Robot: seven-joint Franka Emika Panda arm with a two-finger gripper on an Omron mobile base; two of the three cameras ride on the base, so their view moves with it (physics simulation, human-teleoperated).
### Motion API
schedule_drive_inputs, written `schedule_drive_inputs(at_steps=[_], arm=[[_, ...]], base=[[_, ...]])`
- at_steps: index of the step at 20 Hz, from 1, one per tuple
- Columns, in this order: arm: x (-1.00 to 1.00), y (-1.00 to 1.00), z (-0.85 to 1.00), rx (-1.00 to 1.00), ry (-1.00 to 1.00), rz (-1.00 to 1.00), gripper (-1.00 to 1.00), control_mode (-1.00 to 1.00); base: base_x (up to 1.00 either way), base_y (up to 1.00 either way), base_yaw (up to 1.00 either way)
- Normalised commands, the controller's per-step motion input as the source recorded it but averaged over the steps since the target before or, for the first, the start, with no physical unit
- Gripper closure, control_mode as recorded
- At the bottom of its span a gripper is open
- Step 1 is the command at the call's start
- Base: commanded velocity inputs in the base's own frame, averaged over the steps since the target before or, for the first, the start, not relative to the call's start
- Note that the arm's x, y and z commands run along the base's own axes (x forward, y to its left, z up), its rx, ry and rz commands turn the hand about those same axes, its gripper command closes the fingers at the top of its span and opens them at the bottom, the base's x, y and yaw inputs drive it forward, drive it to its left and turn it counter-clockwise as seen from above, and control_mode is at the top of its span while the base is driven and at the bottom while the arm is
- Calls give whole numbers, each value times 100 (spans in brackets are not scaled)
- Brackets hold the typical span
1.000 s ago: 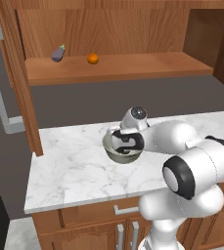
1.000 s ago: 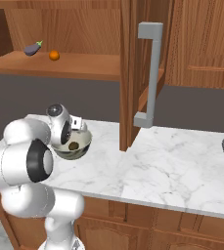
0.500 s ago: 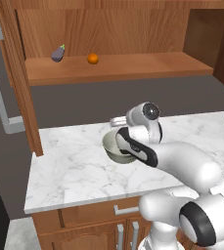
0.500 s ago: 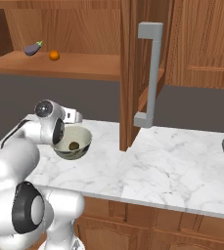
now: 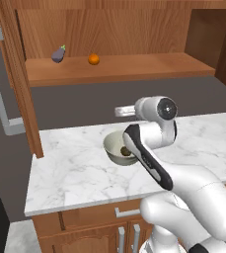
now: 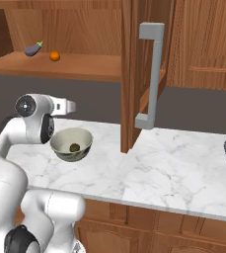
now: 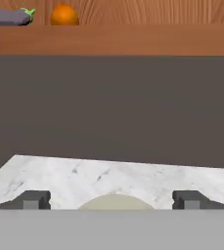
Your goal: Open the cabinet. Pick the kiwi and tangerine from the cabinet and place them into the bowl. Then close the cabinet.
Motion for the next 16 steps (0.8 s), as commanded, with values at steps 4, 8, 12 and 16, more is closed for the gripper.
schedule_drive_inputs(at_steps=[4,8,12,16], arm=[[-54,0,98,0,-10,0,-100,-100],[-51,0,93,0,-9,0,-100,-100],[-31,4,86,0,-8,0,-100,-100],[-4,0,31,0,-6,0,-100,-100]], base=[[0,0,0],[0,0,0],[0,0,0],[0,0,0]])
